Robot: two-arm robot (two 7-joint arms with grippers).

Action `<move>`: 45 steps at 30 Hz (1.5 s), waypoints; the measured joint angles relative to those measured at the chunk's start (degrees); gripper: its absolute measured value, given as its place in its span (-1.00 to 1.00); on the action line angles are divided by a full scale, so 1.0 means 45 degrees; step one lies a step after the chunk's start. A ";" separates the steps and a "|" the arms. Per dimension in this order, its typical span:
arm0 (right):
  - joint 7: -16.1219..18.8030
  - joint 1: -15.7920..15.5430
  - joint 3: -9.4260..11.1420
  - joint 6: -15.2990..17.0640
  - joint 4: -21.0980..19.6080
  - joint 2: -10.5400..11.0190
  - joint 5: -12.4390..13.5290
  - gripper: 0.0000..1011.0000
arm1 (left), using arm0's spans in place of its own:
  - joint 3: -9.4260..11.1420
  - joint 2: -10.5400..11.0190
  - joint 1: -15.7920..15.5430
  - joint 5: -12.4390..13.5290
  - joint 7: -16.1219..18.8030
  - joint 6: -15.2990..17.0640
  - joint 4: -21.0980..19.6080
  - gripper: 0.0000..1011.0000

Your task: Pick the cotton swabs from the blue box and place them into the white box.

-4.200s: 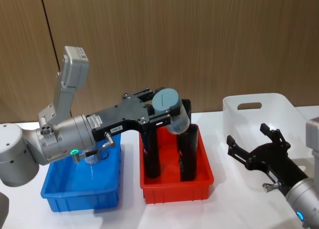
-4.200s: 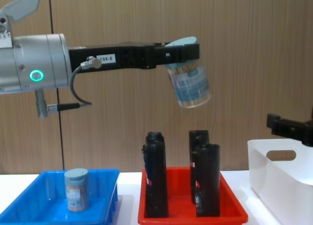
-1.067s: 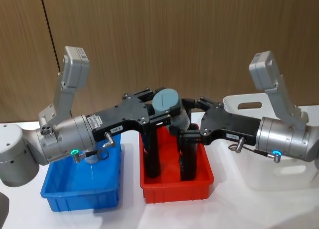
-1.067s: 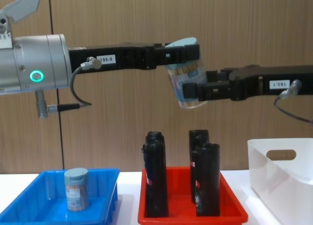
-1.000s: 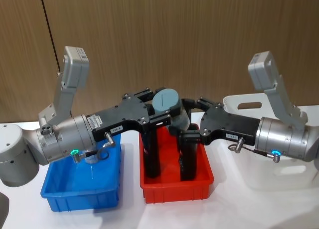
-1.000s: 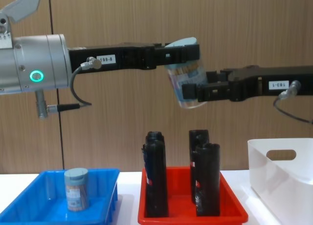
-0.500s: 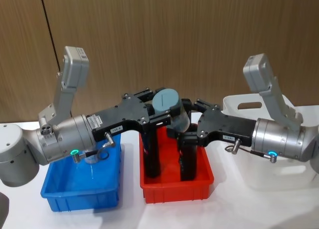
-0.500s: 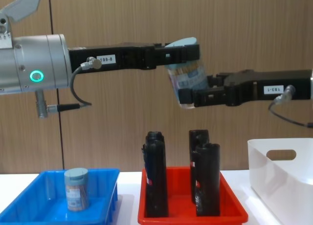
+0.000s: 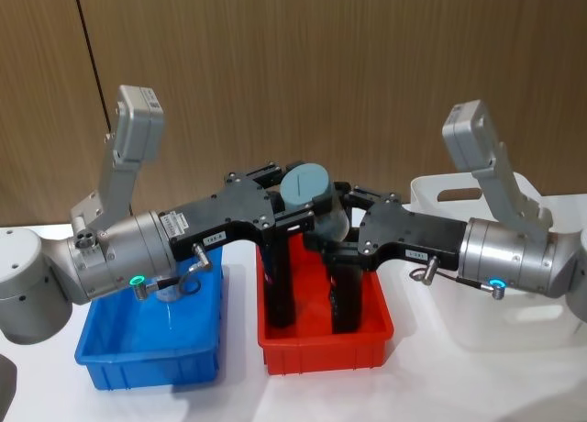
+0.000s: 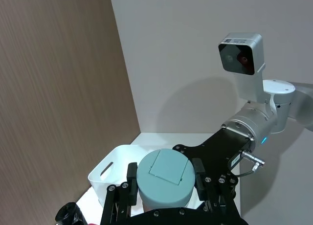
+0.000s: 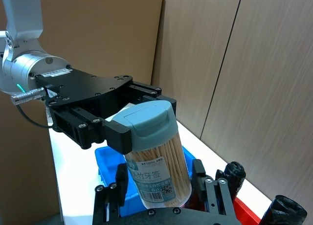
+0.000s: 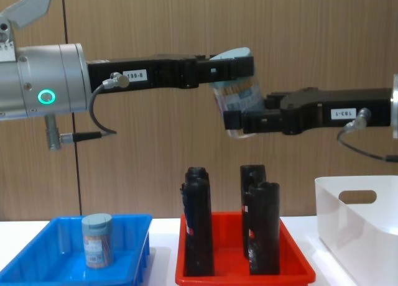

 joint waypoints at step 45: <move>-0.0232 0.0106 -0.0354 -0.0405 -0.0191 0.0141 0.0342 0.32 | 0.0000 -0.0001 0.0000 0.0007 -0.0005 0.0002 0.0000 0.99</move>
